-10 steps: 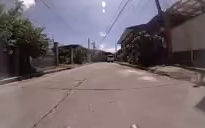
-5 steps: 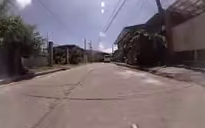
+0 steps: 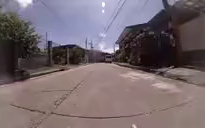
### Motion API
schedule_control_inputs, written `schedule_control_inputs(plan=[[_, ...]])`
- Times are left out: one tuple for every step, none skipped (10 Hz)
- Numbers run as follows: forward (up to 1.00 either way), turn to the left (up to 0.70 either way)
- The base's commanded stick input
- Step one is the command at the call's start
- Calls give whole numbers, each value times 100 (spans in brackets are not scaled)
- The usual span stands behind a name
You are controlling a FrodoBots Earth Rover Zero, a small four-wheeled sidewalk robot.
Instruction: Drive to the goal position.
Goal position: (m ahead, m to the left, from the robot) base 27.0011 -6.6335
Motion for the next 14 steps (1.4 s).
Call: schedule_control_inputs(plan=[[100,-14],[100,-27],[100,-18],[100,0],[100,0],[100,0],[100,0],[100,0],[100,0],[100,0],[100,0],[100,0],[100,0],[100,0]])
